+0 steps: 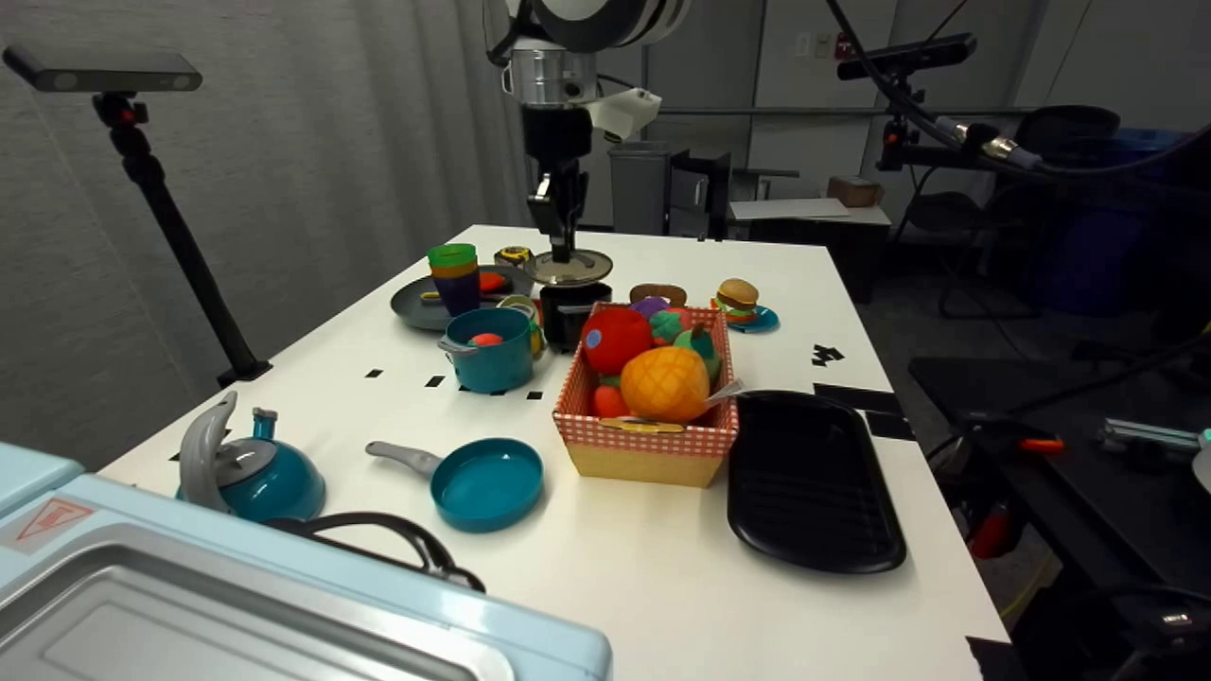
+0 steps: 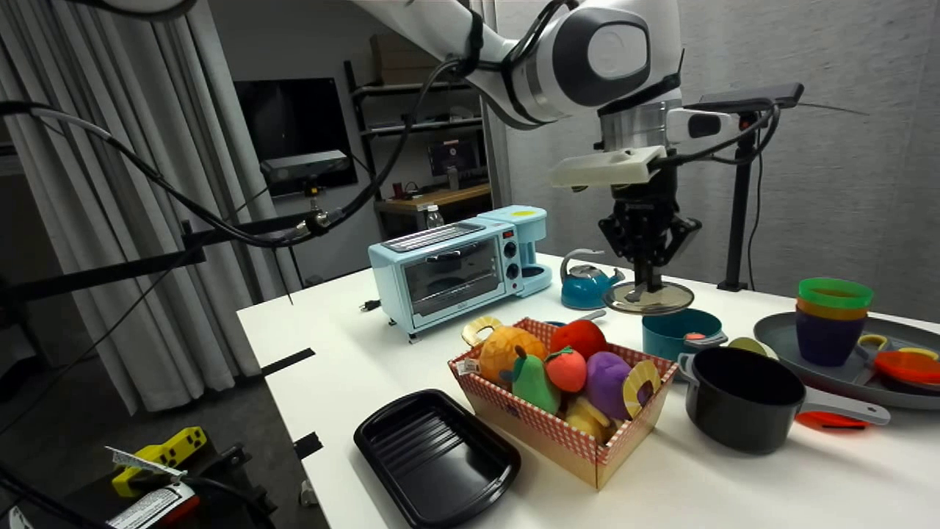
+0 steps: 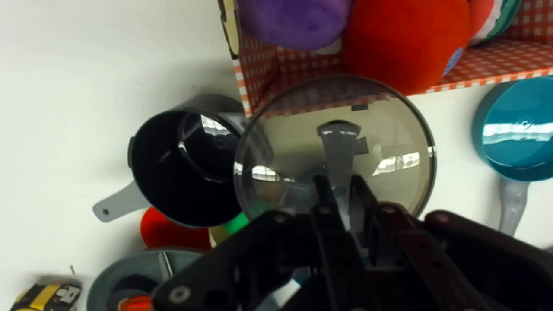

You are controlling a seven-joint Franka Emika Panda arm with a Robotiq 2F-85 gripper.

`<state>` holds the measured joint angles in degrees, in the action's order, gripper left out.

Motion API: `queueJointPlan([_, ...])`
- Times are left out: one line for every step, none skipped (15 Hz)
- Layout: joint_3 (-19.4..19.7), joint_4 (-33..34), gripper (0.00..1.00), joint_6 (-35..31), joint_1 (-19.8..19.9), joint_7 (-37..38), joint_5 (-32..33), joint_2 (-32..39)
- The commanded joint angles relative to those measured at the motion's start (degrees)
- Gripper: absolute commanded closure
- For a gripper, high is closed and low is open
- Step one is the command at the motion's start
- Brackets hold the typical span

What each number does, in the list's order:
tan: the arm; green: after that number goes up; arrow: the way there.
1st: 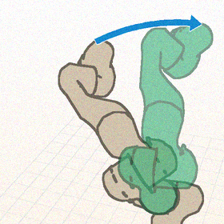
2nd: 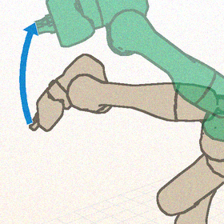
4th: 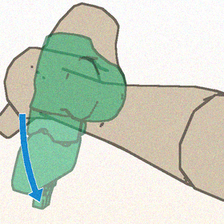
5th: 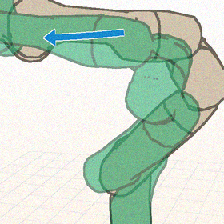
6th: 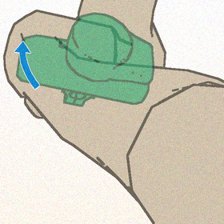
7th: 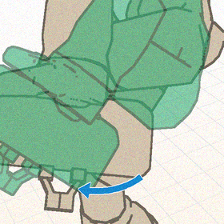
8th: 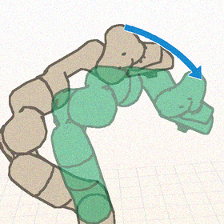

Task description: Move the lid from the blue pan to the black pot

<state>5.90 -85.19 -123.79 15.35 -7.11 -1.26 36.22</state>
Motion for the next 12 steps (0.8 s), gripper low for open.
queueJointPlan([1.20,1.62,0.96,-0.97,1.05,3.56,-1.79,2.48])
queueJointPlan([1.59,2.10,0.96,-1.04,1.12,4.59,-1.58,3.26])
queueJointPlan([1.65,2.99,0.96,-0.62,1.45,5.37,-1.94,4.28])
queueJointPlan([1.84,4.14,0.96,-0.01,1.62,6.53,-2.16,5.42])
queueJointPlan([1.79,5.24,0.96,0.57,1.83,7.26,-2.42,6.57])
queueJointPlan([1.72,6.64,0.96,1.20,2.06,7.88,-2.65,7.83])
queueJointPlan([1.59,7.77,0.96,1.60,2.29,8.37,-2.97,8.82])
queueJointPlan([1.66,9.05,0.96,1.81,2.42,9.18,-3.21,9.84])
queueJointPlan([1.84,10.48,0.96,1.96,2.55,10.24,-3.52,10.91])
queueJointPlan([1.83,11.97,0.96,2.31,2.84,11.05,-3.98,11.93])
queueJointPlan([1.96,13.49,0.96,2.64,3.07,12.12,-4.32,12.82])
queueJointPlan([2.01,14.92,0.96,2.93,3.33,12.99,-4.69,13.64])
